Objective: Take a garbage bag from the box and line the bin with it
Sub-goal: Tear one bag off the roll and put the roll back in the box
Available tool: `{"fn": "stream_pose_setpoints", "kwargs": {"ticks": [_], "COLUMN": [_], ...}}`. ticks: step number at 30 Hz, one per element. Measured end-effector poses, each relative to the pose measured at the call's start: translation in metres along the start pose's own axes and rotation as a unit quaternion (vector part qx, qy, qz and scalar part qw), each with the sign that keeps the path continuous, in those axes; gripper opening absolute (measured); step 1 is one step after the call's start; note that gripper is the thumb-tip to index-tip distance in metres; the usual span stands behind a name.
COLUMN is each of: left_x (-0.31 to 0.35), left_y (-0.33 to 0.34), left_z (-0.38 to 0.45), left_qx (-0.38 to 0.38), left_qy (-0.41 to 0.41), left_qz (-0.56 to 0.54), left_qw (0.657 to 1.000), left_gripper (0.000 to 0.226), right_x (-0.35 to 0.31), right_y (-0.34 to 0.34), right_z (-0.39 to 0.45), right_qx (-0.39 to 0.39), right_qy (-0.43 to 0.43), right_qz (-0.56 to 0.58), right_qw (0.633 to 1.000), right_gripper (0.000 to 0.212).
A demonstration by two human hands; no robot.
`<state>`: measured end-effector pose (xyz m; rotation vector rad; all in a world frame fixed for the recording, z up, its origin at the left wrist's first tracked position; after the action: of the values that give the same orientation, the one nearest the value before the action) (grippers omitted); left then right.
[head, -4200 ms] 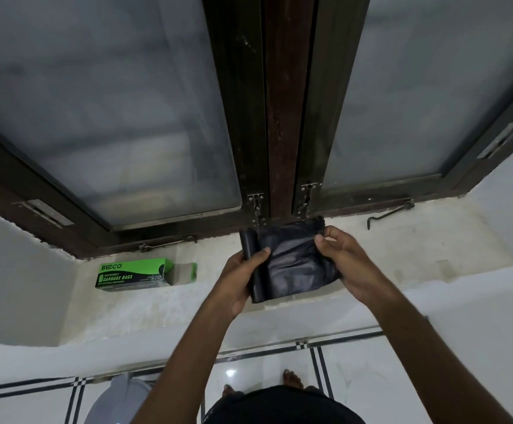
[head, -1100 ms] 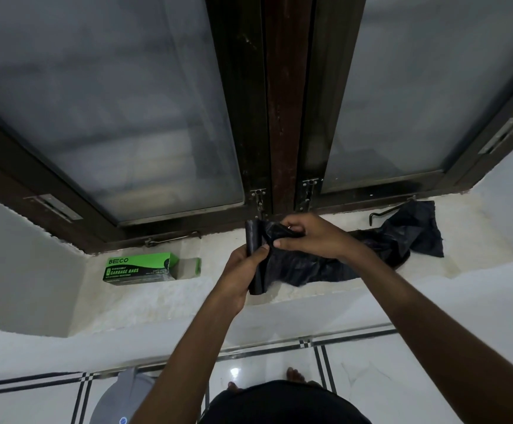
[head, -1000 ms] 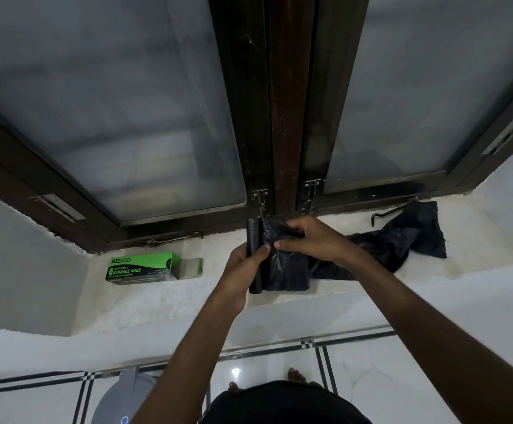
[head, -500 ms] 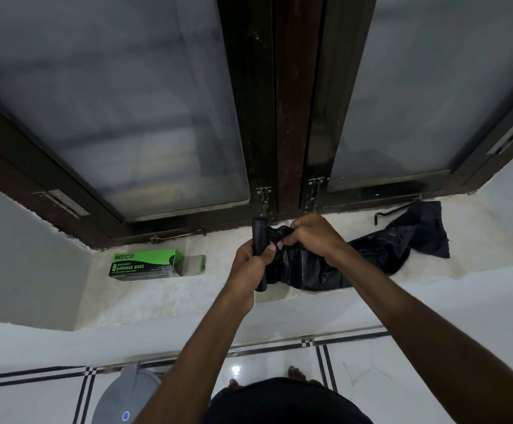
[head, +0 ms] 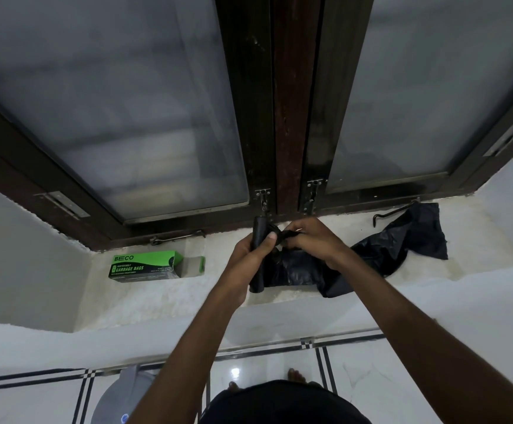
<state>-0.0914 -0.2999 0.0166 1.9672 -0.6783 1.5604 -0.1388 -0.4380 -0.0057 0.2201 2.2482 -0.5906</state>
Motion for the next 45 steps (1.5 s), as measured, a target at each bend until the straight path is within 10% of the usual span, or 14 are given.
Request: {"fn": "stream_pose_setpoints", "kwargs": {"ticks": [13, 23, 34, 45], "left_x": [0.009, -0.006, -0.011, -0.001], "left_y": [-0.009, -0.034, -0.031, -0.036], "left_z": [-0.001, 0.002, 0.002, 0.004], "left_qx": [0.067, 0.137, 0.031, 0.174], "left_qy": [0.067, -0.024, -0.053, -0.005], "left_qz": [-0.017, -0.063, 0.043, -0.026], "left_qw": [0.995, 0.988, 0.997, 0.984], "left_gripper": [0.009, 0.005, 0.024, 0.014], "right_x": [0.009, 0.004, -0.003, 0.007], "right_y": [-0.015, 0.014, 0.002, 0.01], "right_z": [-0.007, -0.017, -0.015, -0.01], "right_qx": [0.045, -0.126, -0.095, -0.053], "right_qy": [0.068, 0.062, 0.013, 0.06], "right_qz": [0.106, 0.062, 0.029, 0.156], "right_qw": [0.991, 0.988, 0.995, 0.985], "right_gripper": [0.015, 0.058, 0.044, 0.038]}}
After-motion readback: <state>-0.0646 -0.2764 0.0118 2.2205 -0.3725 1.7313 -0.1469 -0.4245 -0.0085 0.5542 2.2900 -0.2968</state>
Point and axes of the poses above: each hand's wrist, its own z-axis towards the middle knuckle, its own y-axis out of the palm, x = y × z, the point moved 10 cm from there along z, towards the middle knuckle, and after that the axes turned 15 degrees about y, right-handed, at the moved point
